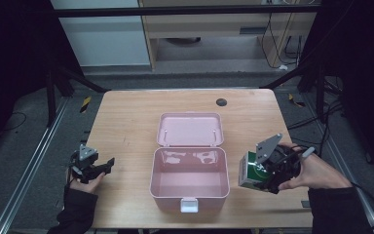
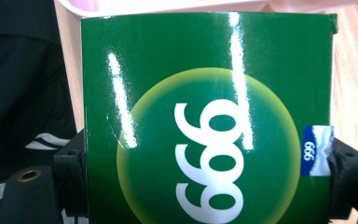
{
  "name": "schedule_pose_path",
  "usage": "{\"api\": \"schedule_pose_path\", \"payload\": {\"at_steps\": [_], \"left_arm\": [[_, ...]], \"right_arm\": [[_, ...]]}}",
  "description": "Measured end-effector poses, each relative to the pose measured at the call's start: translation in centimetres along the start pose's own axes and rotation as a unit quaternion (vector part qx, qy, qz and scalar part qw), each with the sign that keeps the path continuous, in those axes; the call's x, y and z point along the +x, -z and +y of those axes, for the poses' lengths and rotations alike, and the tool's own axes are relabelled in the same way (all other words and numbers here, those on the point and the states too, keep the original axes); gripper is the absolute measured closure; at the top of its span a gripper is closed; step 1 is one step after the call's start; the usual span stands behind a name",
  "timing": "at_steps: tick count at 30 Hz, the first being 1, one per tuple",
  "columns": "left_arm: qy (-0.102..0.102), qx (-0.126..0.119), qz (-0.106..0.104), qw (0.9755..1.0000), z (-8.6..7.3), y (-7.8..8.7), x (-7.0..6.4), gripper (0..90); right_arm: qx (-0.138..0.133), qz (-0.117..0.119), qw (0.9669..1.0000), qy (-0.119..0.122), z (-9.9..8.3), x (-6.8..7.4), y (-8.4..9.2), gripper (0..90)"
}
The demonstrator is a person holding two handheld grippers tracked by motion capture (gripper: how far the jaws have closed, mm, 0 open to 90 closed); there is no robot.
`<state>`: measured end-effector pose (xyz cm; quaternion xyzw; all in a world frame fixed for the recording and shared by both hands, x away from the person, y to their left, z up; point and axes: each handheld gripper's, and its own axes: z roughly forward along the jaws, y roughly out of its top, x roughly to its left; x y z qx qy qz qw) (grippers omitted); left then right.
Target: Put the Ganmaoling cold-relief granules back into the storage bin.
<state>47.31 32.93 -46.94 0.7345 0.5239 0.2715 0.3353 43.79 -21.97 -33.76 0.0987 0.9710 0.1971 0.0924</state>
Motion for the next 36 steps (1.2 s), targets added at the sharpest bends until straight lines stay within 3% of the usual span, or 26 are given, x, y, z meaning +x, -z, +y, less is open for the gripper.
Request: {"api": "schedule_pose_path", "payload": {"at_steps": [20, 36], "left_arm": [[-0.001, 0.000, 0.000, 1.0000, 0.0, 0.1, 0.0, 32.1], [0.001, -0.001, 0.001, 1.0000, 0.1, 0.1, 0.1, 32.1]], "right_arm": [[-0.003, -0.001, 0.9999, 0.014, 2.9, -0.5, 2.8, 16.0], [-0.007, -0.004, 0.9990, 0.044, 6.1, -0.5, 3.3, 16.1]]}}
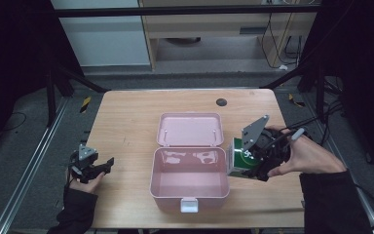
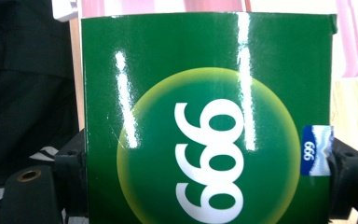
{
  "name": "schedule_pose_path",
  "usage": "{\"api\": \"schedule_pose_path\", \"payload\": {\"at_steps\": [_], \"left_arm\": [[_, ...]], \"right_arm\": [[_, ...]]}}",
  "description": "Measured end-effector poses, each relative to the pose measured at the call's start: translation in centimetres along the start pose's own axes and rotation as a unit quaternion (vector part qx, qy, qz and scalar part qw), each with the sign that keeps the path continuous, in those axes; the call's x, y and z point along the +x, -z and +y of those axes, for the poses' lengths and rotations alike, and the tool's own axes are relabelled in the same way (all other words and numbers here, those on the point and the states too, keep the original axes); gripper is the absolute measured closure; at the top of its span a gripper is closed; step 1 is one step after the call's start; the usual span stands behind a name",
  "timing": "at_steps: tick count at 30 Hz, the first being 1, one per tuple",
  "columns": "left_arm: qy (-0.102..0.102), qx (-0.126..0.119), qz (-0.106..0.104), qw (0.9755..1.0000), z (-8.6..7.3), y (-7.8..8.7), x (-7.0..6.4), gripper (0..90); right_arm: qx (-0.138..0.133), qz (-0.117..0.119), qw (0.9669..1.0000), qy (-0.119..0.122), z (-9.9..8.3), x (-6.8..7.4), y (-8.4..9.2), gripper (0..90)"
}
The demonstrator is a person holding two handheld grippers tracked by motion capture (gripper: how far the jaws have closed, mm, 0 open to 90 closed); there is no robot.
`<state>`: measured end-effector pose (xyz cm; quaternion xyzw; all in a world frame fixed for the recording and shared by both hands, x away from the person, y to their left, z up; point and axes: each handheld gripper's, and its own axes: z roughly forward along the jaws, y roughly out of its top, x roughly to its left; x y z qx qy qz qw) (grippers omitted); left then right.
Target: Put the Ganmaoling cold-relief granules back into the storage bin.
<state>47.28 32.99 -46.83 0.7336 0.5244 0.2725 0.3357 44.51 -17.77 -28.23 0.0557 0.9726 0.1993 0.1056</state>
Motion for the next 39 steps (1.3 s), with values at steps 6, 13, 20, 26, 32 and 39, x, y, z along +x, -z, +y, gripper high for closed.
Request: {"api": "schedule_pose_path", "payload": {"at_steps": [6, 13, 20, 26, 32, 39], "left_arm": [[-0.001, -0.001, 0.000, 1.0000, 0.0, 0.0, 0.0, 32.1], [0.000, 0.000, 0.000, 1.0000, 0.0, 0.0, 0.0, 32.1], [0.000, -0.001, 0.000, 1.0000, 0.0, 0.0, 0.0, 32.1], [-0.001, 0.000, 0.000, 1.0000, 0.0, 0.0, 0.0, 32.1], [0.000, -0.001, 0.000, 1.0000, 0.0, 0.0, 0.0, 32.1], [0.000, -0.001, 0.000, 1.0000, 0.0, 0.0, 0.1, 32.1]], "right_arm": [[-0.009, 0.002, 0.9999, 0.010, 1.3, 0.0, -0.6, 16.1], [-0.022, 0.009, 0.9996, 0.016, 2.6, -0.1, -1.4, 16.0], [-0.026, 0.014, 0.9994, 0.019, 3.6, -0.1, -2.3, 16.0], [-0.026, 0.018, 0.9992, 0.022, 4.2, 0.0, -2.8, 16.0], [-0.028, 0.021, 0.9991, 0.026, 4.8, 0.0, -3.3, 15.9], [-0.028, 0.023, 0.9989, 0.031, 5.5, 0.1, -4.1, 15.9]]}}
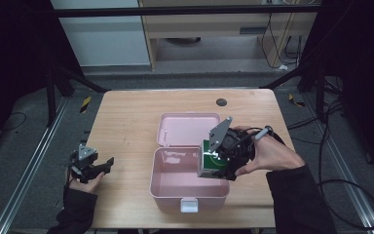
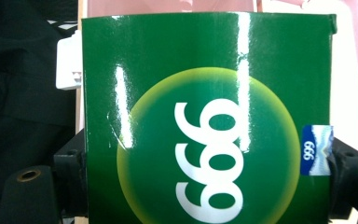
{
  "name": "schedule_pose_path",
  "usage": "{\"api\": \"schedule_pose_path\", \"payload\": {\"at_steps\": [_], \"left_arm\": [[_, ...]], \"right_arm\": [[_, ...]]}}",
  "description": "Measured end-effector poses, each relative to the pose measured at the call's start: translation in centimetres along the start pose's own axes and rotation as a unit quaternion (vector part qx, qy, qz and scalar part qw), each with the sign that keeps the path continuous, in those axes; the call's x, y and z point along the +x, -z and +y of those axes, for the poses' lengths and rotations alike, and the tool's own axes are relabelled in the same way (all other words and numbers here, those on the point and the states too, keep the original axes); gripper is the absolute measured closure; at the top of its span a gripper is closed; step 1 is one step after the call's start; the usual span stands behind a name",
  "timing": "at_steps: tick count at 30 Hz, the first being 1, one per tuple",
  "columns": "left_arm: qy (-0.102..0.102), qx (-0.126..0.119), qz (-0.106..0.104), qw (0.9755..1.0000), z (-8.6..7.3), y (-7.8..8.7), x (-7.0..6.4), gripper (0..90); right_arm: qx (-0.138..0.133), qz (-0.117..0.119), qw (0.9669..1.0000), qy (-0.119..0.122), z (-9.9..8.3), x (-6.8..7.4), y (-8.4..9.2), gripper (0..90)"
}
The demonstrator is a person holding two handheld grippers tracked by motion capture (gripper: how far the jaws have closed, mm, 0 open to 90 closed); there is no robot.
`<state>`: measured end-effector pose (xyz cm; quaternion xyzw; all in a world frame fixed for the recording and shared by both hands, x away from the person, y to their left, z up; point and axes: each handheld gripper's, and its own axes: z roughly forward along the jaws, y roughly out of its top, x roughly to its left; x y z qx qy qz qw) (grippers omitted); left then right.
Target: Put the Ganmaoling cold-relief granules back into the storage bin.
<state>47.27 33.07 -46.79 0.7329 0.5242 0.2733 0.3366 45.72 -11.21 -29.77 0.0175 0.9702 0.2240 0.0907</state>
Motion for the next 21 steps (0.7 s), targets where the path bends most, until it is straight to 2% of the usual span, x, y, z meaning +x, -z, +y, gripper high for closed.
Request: {"api": "schedule_pose_path", "payload": {"at_steps": [21], "left_arm": [[0.000, -0.002, 0.002, 1.0000, 0.0, 0.1, 0.0, 32.2]], "right_arm": [[0.018, 0.013, 0.9997, 0.006, 0.5, 0.3, -2.9, 15.8]]}}
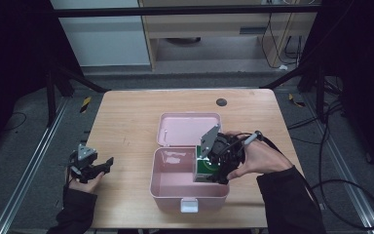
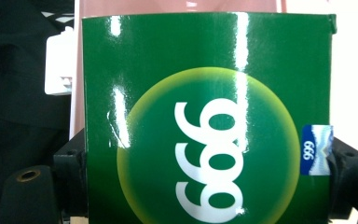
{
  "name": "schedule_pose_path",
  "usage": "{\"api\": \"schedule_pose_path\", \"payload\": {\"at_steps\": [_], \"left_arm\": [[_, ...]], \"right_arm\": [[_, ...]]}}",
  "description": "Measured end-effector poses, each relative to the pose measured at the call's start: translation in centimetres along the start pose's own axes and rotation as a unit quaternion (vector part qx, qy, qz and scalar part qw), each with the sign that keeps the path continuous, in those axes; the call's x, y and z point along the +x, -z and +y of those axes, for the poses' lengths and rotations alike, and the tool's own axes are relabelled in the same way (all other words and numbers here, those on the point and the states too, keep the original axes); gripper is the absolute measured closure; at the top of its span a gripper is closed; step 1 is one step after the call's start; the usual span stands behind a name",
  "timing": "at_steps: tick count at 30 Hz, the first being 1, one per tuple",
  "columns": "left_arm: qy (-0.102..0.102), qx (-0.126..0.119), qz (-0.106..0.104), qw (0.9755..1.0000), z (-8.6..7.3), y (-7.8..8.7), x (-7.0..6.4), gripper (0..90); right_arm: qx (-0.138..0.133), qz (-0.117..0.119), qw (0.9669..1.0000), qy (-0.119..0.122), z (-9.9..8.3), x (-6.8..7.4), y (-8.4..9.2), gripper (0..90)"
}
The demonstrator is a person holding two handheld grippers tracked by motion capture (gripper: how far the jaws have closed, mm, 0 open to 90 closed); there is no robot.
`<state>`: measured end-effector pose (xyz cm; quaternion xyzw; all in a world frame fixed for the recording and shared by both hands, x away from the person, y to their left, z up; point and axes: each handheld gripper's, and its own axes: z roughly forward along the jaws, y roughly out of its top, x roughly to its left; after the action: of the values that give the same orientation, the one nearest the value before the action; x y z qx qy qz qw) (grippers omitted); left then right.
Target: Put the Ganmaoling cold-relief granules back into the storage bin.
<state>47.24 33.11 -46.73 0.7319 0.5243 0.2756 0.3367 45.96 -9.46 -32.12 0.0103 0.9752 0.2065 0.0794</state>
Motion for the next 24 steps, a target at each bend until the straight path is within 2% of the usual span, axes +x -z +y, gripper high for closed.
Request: {"api": "schedule_pose_path", "payload": {"at_steps": [10, 24], "left_arm": [[0.000, 0.000, 0.000, 1.0000, 0.0, 0.0, 0.1, 32.2], [0.000, -0.001, 0.000, 1.0000, 0.0, 0.0, 0.1, 32.3]], "right_arm": [[0.021, 0.006, 0.9997, 0.012, 0.3, 0.2, -1.6, 15.8], [0.031, 0.019, 0.9993, 0.011, -0.3, 0.3, -3.4, 15.8]]}}
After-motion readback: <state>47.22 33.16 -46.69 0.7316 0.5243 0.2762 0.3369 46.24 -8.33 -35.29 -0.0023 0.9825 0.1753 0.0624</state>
